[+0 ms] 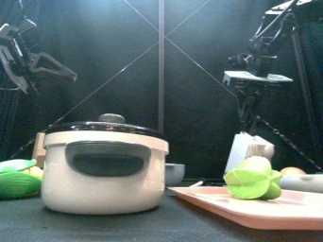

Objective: Pull out cleaver

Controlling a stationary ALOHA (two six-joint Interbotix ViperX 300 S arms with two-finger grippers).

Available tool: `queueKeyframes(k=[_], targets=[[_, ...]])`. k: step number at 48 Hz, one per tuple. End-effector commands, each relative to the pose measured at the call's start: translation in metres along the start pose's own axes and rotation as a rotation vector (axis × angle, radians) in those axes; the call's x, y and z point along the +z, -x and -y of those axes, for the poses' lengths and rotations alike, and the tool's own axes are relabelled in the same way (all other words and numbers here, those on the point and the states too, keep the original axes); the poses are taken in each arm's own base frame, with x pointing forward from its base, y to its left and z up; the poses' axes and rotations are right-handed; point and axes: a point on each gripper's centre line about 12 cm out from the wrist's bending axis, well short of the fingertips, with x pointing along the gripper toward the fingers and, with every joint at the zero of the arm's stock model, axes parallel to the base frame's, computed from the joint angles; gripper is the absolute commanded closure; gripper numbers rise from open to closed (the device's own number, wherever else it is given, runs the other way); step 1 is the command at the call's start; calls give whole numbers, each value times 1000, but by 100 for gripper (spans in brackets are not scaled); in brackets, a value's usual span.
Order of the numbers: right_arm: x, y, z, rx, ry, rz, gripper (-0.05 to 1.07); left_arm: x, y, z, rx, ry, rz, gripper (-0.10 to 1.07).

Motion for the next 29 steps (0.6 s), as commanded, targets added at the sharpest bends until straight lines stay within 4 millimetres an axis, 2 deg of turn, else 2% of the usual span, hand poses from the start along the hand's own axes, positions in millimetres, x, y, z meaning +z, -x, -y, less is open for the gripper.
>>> queueKeyframes(k=[1, 14, 29], targets=[[12, 10, -8, 43, -26, 18, 53, 5, -2, 1, 1, -4, 14, 100], [13, 15, -2, 60, 11, -3, 53, 5, -2, 1, 1, -4, 13, 100], [20, 27, 10, 103, -25, 11, 53, 4, -1, 0, 1, -4, 10, 100]])
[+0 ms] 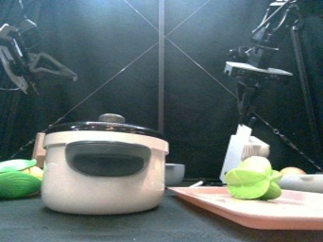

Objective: Pull out cleaver

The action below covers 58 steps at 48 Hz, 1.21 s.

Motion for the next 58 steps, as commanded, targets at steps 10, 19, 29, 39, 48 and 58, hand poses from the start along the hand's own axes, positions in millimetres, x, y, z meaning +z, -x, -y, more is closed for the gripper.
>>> queueKeyframes(k=[10, 19, 29, 39, 48, 58], targets=[[7, 20, 4, 77, -23, 18, 53, 5, -2, 1, 1, -4, 13, 100], [7, 27, 1, 108, -18, 19, 53, 5, -2, 0, 4, -3, 13, 100], [7, 33, -2, 119, -16, 16, 53, 5, -2, -1, 7, -2, 12, 100], [10, 43, -3, 105, -20, 21, 53, 5, -2, -1, 8, -3, 14, 100], [13, 50, -2, 97, -27, 27, 53, 4, -1, -1, 10, -2, 13, 100], [16, 61, 0, 117, -37, 28, 53, 5, -1, -1, 11, -1, 16, 100]])
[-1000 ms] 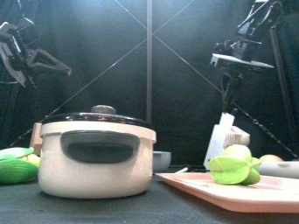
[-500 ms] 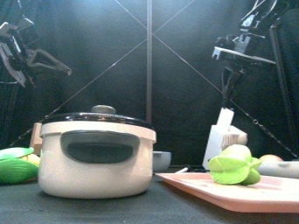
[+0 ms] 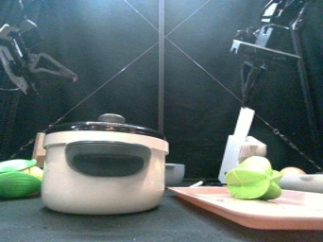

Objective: Pull out cleaver

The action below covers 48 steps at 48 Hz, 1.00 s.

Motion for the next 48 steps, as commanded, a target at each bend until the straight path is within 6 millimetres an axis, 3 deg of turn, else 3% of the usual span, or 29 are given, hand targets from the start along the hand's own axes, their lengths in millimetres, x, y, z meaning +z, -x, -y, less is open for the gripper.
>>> queueKeyframes(k=[1, 27, 48], targets=[[10, 14, 0, 33, -33, 11, 53, 4, -1, 0, 1, -4, 13, 100], [9, 42, 10, 84, -21, 9, 53, 4, -1, 0, 5, -3, 14, 100], [7, 44, 9, 109, -7, 19, 53, 5, -1, -1, 7, -2, 14, 100]])
